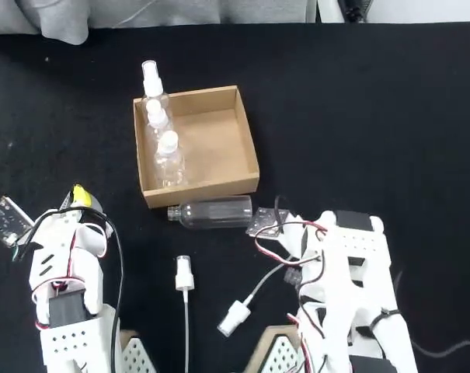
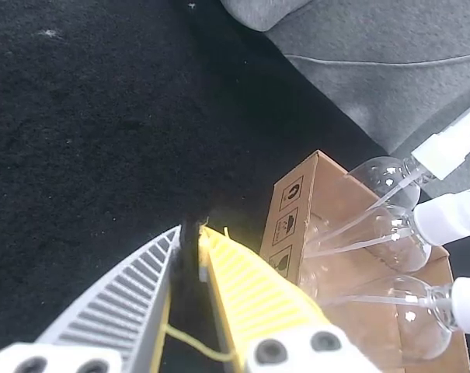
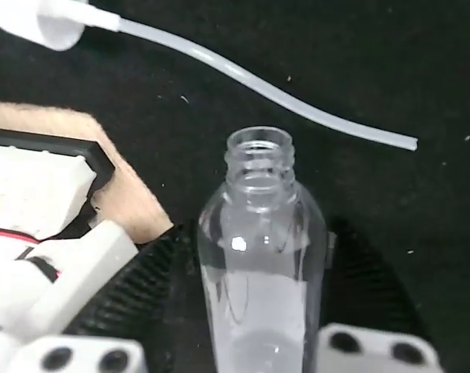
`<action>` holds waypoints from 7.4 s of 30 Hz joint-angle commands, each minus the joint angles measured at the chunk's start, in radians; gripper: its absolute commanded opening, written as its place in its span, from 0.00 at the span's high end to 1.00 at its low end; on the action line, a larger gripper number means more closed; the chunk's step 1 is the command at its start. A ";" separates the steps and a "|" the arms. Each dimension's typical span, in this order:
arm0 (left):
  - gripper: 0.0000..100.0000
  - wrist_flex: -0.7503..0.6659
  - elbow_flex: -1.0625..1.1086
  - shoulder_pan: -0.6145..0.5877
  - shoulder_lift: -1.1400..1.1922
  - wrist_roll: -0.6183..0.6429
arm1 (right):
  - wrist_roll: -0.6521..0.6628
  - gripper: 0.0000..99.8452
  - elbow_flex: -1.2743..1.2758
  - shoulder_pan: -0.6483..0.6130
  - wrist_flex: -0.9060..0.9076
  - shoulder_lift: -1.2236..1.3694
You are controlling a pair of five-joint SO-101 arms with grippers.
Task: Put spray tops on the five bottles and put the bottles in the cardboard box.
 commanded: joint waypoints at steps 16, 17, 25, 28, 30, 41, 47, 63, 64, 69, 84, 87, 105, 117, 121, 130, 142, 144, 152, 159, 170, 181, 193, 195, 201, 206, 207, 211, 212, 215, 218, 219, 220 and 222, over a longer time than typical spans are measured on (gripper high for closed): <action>0.97 -0.023 0.024 -0.010 -0.009 -0.008 | 0.005 0.91 -0.084 0.018 -0.057 -0.038; 0.97 -0.023 0.024 -0.010 -0.009 -0.008 | 0.005 0.91 -0.091 0.018 -0.057 -0.038; 0.97 -0.023 0.024 -0.010 -0.009 -0.008 | -0.124 0.91 -0.194 -0.020 0.035 -0.038; 0.97 -0.023 0.024 -0.010 -0.009 -0.008 | -0.219 0.91 -0.232 -0.075 0.068 -0.038; 0.97 -0.023 0.024 -0.010 -0.009 -0.008 | -0.285 0.91 -0.249 -0.114 0.071 -0.038; 0.97 -0.023 0.024 -0.010 -0.009 -0.008 | -0.531 0.91 -0.329 -0.258 0.071 -0.038; 0.97 -0.023 0.024 -0.010 -0.009 -0.008 | -0.600 0.91 -0.367 -0.278 0.071 -0.038; 0.97 -0.025 0.024 -0.010 -0.009 -0.008 | -0.761 0.91 -0.512 -0.338 0.126 -0.039; 0.97 -0.025 0.024 -0.010 -0.009 -0.008 | -0.761 0.91 -0.533 -0.338 0.146 -0.039; 0.97 -0.025 0.024 -0.010 -0.009 -0.008 | -0.763 0.91 -0.613 -0.333 0.210 -0.039; 0.97 -0.026 0.024 -0.010 -0.009 -0.008 | -0.832 0.91 -0.625 -0.336 0.249 -0.303; 0.97 -0.026 0.024 -0.010 -0.009 -0.008 | -0.833 0.91 -0.633 -0.336 0.221 -0.318; 0.97 -0.017 -0.030 -0.114 -0.011 -0.005 | -1.051 0.91 -0.355 -0.333 -0.218 -0.433; 0.97 -0.017 -0.031 -0.114 -0.011 -0.008 | -1.053 0.91 -0.147 -0.330 -0.370 -0.553; 0.97 -0.017 -0.038 -0.147 -0.011 -0.095 | -1.111 0.91 -0.064 -0.330 -0.439 -0.599; 0.97 0.210 -0.196 -0.159 -0.011 -0.215 | -1.122 0.91 0.056 -0.325 -0.508 -0.702; 0.97 0.505 -0.440 0.013 -0.006 -0.399 | -1.178 0.91 0.114 -0.245 -0.562 -0.759; 0.97 0.532 -0.467 0.056 -0.002 -0.439 | -1.178 0.91 0.116 -0.244 -0.562 -0.759; 0.97 0.551 -0.467 0.173 0.002 -0.545 | -1.178 0.91 0.127 -0.244 -0.563 -0.759; 0.93 0.543 -0.469 0.283 0.158 -0.546 | -1.178 0.91 0.128 -0.244 -0.563 -0.759; 0.90 0.545 -0.545 0.456 0.493 -0.545 | -1.178 0.91 0.128 -0.242 -0.565 -0.757; 0.80 0.592 -0.572 0.518 0.614 -0.480 | -1.178 0.91 0.140 -0.242 -0.597 -0.757; 0.80 0.546 -0.572 0.671 0.799 -0.290 | -1.175 0.91 0.139 -0.241 -0.597 -0.757; 0.80 0.511 -0.567 0.693 0.838 -0.270 | -1.172 0.91 0.139 -0.241 -0.597 -0.757; 0.80 0.485 -0.572 0.757 0.937 -0.232 | -1.171 0.91 0.139 -0.241 -0.598 -0.757; 0.80 0.425 -0.558 0.777 1.002 -0.209 | -1.171 0.91 0.139 -0.241 -0.598 -0.757; 0.80 0.413 -0.552 0.783 1.016 -0.203 | -1.171 0.91 0.139 -0.241 -0.598 -0.757; 0.80 0.371 -0.542 0.802 1.069 -0.183 | -1.171 0.91 0.139 -0.241 -0.598 -0.757; 0.80 0.371 -0.544 0.802 1.080 -0.184 | -1.171 0.91 0.139 -0.241 -0.598 -0.757; 0.80 0.371 -0.549 0.802 1.106 -0.184 | -1.171 0.91 0.139 -0.241 -0.598 -0.757; 0.80 0.371 -0.549 0.802 1.120 -0.184 | -1.169 0.91 0.139 -0.241 -0.598 -0.757; 0.80 0.371 -0.549 0.802 1.122 -0.184 | -1.169 0.91 0.139 -0.241 -0.598 -0.757; 0.80 0.371 -0.549 0.802 1.122 -0.184 | -1.169 0.91 0.139 -0.241 -0.598 -0.757; 0.80 0.370 -0.544 0.802 1.122 -0.184 | -1.169 0.91 0.139 -0.241 -0.598 -0.757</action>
